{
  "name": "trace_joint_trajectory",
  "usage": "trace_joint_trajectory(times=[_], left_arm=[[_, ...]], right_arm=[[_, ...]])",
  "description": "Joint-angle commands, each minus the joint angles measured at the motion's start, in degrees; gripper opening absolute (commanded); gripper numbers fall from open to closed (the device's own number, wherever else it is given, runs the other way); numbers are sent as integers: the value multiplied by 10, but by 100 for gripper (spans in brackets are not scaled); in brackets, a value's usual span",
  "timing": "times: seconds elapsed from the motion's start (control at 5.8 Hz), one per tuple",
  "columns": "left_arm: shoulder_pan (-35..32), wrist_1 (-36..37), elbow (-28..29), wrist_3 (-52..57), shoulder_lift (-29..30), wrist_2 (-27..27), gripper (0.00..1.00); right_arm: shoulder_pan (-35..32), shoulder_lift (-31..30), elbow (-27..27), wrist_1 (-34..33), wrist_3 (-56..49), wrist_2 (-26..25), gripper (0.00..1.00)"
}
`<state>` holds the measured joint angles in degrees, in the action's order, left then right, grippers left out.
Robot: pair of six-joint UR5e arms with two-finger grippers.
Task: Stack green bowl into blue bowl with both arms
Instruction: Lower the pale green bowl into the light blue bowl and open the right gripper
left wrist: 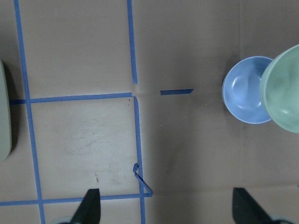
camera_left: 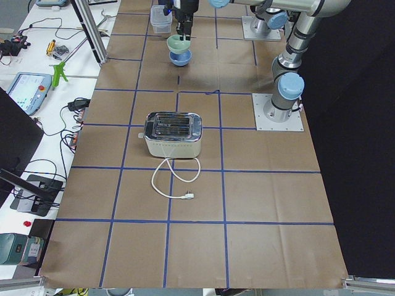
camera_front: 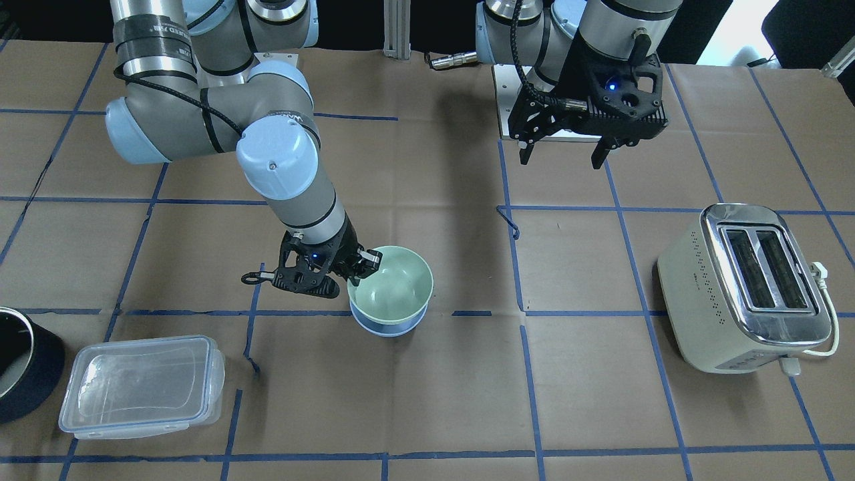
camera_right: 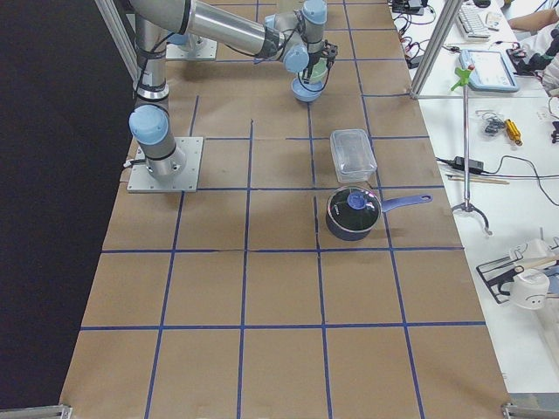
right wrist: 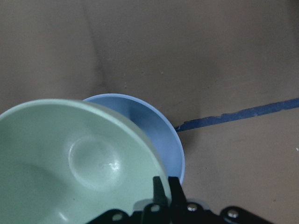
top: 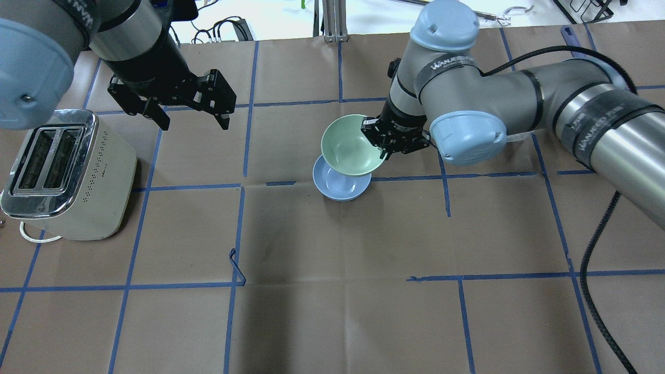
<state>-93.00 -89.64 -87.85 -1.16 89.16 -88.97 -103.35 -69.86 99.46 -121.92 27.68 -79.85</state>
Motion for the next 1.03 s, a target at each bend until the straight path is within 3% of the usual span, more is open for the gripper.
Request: trace_joint_trajectory(times=[0.0, 0.34, 0.52, 0.69, 0.86], left_arm=[[2, 17, 0, -2, 0, 0, 99], [2, 18, 0, -4, 1, 1, 99], [2, 18, 0, -5, 0, 2, 99], [2, 18, 0, -5, 0, 1, 99], [2, 18, 0, -5, 0, 2, 99]], right_arm=[[-1, 24, 3, -10, -2, 0, 6], [-1, 27, 11, -10, -1, 0, 13], [-1, 27, 9, -9, -4, 0, 91], [3, 22, 5, -8, -1, 1, 100], [11, 13, -21, 4, -3, -2, 100]])
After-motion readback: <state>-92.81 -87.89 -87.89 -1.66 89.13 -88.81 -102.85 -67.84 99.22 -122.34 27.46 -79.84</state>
